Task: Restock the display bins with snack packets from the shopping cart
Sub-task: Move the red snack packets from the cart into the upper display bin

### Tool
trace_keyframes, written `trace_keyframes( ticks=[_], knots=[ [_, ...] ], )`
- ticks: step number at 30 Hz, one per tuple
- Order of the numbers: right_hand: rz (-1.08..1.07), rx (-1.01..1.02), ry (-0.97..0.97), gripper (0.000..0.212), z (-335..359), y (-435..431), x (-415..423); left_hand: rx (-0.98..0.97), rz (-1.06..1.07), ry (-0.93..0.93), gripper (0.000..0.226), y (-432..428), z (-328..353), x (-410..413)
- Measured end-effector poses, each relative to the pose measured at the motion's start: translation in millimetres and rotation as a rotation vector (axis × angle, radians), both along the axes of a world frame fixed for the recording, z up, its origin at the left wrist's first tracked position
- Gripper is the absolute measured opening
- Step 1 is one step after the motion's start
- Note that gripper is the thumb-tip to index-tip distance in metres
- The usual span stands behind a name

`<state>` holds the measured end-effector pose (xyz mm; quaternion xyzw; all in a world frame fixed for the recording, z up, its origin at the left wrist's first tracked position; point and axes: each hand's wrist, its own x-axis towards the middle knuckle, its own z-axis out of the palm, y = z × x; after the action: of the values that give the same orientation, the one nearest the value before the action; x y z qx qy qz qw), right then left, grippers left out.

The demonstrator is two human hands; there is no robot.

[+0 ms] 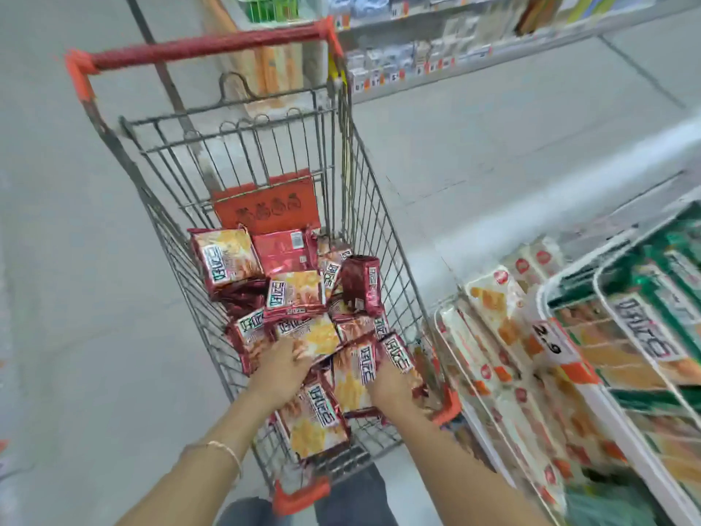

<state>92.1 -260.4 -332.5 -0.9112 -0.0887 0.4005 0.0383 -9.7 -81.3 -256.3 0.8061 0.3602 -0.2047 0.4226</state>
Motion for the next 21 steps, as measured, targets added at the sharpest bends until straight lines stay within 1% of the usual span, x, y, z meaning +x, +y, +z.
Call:
trace_keyframes(
  ticks=[1, 2, 3, 5, 8, 10, 12, 13, 14, 15, 16, 17, 18, 19, 20, 21],
  knots=[
    [-0.038, 0.036, 0.018, 0.056, -9.5, -0.2, 3.2, -0.026, 0.037, 0.025, 0.039, -0.1, -1.9, 3.7],
    [-0.029, 0.037, 0.037, 0.059, -14.2, 0.3, 8.9, -0.043, 0.080, 0.045, 0.041, -0.1, -3.6, 7.6],
    [0.002, 0.038, 0.052, 0.058, -10.8, 0.6, 15.1, -0.071, 0.132, 0.068, 0.043, 2.2, -5.4, 11.1],
    [0.054, 0.103, 0.034, 0.050, 6.7, 3.5, 29.4, -0.122, 0.222, 0.089, 0.049, 7.0, -8.9, 16.6],
    [0.236, 0.308, -0.003, 0.045, 39.3, 7.7, 53.3, -0.211, 0.288, 0.085, 0.068, 11.7, -4.5, 32.9],
    [0.251, 0.454, 0.104, 0.043, 53.5, 15.3, 71.8, -0.302, 0.259, 0.095, 0.083, 13.7, 1.3, 48.1],
    [0.178, 0.548, 0.296, 0.040, 58.7, 23.8, 84.9, -0.381, 0.216, 0.169, 0.114, 17.7, 5.0, 61.9],
    [0.145, 0.586, 0.358, 0.039, 57.6, 28.3, 90.9, -0.406, 0.215, 0.216, 0.124, 21.9, 3.7, 63.4],
    [0.115, 0.616, 0.386, 0.041, 57.9, 33.8, 96.3, -0.423, 0.233, 0.221, 0.118, 24.3, 5.7, 64.0],
    [0.061, 0.641, 0.382, 0.043, 55.7, 39.6, 101.6, -0.434, 0.287, 0.208, 0.095, 28.0, 5.8, 62.0],
    [-0.010, 0.670, 0.345, 0.044, 52.7, 46.1, 107.3, -0.439, 0.354, 0.158, 0.066, 31.5, 6.1, 57.8],
    [-0.093, 0.678, 0.254, 0.041, 49.1, 54.6, 113.7, -0.445, 0.429, 0.109, 0.050, 35.1, 3.5, 52.1],
    [-0.139, 0.681, 0.117, 0.038, 44.8, 64.1, 120.5, -0.440, 0.492, 0.074, 0.048, 38.3, 2.9, 44.8],
    [-0.125, 0.660, -0.024, 0.043, 37.6, 74.4, 127.1, -0.443, 0.545, 0.034, 0.056, 41.2, 1.6, 36.3],
    [-0.011, 0.599, -0.139, 0.050, 29.2, 86.2, 133.5, -0.440, 0.583, -0.003, 0.068, 42.0, 2.3, 29.0],
    [0.218, 0.481, -0.232, 0.060, 20.5, 97.2, 138.3, -0.437, 0.627, -0.013, 0.075, 43.1, 0.0, 21.7]
  ],
)
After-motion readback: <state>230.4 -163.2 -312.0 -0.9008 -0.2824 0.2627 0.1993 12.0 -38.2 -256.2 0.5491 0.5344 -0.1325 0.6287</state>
